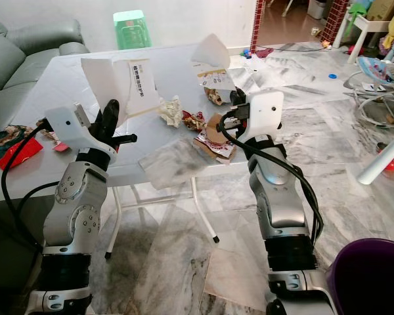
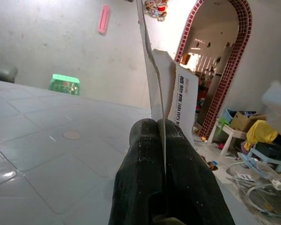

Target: Picking trash to rubbish bin

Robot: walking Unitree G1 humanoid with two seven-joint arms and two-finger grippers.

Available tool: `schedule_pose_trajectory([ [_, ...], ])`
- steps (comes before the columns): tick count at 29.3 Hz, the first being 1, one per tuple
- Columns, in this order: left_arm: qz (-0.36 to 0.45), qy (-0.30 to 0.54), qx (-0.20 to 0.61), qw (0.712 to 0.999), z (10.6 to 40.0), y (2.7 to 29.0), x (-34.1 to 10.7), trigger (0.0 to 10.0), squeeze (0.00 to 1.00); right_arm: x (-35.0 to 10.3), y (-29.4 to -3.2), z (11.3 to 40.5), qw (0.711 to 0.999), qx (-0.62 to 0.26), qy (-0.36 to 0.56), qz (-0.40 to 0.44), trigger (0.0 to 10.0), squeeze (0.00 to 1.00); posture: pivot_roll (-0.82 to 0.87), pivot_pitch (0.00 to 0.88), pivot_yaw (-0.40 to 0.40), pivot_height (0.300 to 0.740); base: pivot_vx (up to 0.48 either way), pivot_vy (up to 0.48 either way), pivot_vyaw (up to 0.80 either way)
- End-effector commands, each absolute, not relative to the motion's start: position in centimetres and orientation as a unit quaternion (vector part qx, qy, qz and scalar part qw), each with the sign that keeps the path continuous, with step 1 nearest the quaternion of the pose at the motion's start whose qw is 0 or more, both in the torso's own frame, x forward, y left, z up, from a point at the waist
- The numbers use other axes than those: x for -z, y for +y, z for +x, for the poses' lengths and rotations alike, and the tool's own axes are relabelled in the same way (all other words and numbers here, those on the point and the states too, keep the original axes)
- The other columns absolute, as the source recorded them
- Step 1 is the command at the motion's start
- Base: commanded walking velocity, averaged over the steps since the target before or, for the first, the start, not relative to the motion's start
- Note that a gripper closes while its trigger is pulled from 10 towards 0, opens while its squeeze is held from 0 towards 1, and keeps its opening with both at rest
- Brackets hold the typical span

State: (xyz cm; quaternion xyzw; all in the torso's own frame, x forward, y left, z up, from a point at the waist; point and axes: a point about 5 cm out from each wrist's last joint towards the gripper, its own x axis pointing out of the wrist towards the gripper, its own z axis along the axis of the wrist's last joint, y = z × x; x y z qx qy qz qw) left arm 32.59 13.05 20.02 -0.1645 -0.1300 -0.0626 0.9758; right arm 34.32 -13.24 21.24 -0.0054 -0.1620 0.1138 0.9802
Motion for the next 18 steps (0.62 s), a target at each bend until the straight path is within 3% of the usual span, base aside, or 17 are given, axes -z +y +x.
schedule_pose_trajectory([
  [1,-0.166,-0.132,0.061,0.975,32.83,13.14,-20.35,0.0,0.0,-21.64,-13.35,34.15,0.978,-0.114,-0.172,-0.009,10.0,0.0,-0.07,0.033,0.057,0.74,0.0,0.48,-0.8],
  [12,-0.167,-0.128,0.064,0.975,32.78,13.19,-20.12,0.0,0.0,-21.5,-13.79,34.07,0.98,-0.109,-0.168,-0.014,10.0,0.0,-0.07,0.04,0.061,0.74,0.0,0.421,-0.8],
  [18,-0.159,-0.13,0.072,0.976,32.78,13.03,-20.16,0.0,0.0,-21.46,-13.92,34.07,0.98,-0.106,-0.168,-0.016,10.0,0.0,-0.07,0.038,0.065,0.74,0.0,0.0,-0.8],
])
